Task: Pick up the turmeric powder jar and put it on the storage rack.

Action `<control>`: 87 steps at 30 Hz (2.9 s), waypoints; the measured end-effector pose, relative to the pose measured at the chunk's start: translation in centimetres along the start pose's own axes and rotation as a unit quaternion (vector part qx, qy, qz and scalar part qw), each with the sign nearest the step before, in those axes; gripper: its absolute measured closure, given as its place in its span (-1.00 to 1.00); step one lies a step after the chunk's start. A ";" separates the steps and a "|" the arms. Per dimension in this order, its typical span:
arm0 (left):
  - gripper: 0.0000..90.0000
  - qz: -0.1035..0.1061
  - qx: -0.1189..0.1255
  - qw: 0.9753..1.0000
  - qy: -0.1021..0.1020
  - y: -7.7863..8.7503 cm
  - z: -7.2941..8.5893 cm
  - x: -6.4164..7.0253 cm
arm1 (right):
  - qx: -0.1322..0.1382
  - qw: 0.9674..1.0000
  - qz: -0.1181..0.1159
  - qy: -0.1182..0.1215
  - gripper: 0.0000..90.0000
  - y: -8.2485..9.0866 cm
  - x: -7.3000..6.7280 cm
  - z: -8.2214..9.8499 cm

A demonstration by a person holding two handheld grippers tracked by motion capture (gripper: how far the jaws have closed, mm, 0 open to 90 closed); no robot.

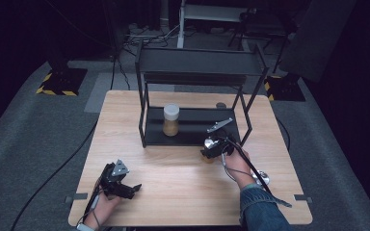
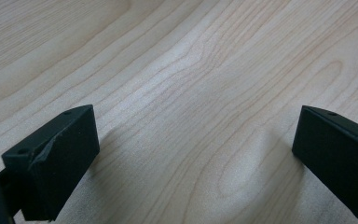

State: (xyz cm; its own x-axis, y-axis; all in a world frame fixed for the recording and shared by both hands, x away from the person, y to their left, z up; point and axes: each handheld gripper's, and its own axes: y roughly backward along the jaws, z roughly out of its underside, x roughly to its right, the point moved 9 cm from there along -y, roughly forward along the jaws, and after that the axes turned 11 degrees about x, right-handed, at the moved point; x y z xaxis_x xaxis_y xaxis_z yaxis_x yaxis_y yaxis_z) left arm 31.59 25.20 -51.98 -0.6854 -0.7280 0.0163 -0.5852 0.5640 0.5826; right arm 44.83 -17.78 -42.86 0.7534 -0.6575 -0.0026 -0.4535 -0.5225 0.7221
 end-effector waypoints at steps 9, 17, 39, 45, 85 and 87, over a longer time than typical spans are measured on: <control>-1.00 0.000 0.000 1.000 0.000 0.0 0.0 0.0 | -0.012 1.000 0.002 0.001 -0.32 -0.1 0.0 -0.1; -1.00 -0.002 0.000 1.000 0.002 0.1 0.1 0.1 | -0.012 1.000 0.007 -0.011 -0.32 0.7 -0.2 -0.6; -1.00 -0.006 0.000 1.000 0.004 0.0 0.0 0.2 | 0.020 1.000 0.009 0.001 -0.32 3.8 0.3 -8.6; -1.00 -0.008 0.000 1.000 0.006 -0.1 0.0 0.2 | 0.030 0.999 0.014 -0.006 -0.32 2.7 0.9 -9.7; -1.00 -0.008 0.000 1.000 0.005 -0.1 0.0 0.2 | 0.009 0.998 0.044 -0.046 -0.50 -7.9 2.5 -10.8; -1.00 -0.008 0.001 1.000 0.006 -0.1 0.0 0.2 | 0.014 0.998 0.041 -0.045 -0.57 -7.3 2.4 -11.0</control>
State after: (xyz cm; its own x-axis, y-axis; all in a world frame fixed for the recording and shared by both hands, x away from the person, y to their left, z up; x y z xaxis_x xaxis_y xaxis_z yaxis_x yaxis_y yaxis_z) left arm 31.50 25.01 -52.00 -0.6708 -0.7415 0.0159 -0.5968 0.5524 0.5820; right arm 55.17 -9.57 -40.57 0.6676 -0.7445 -0.0068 -0.5262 -0.4782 0.7032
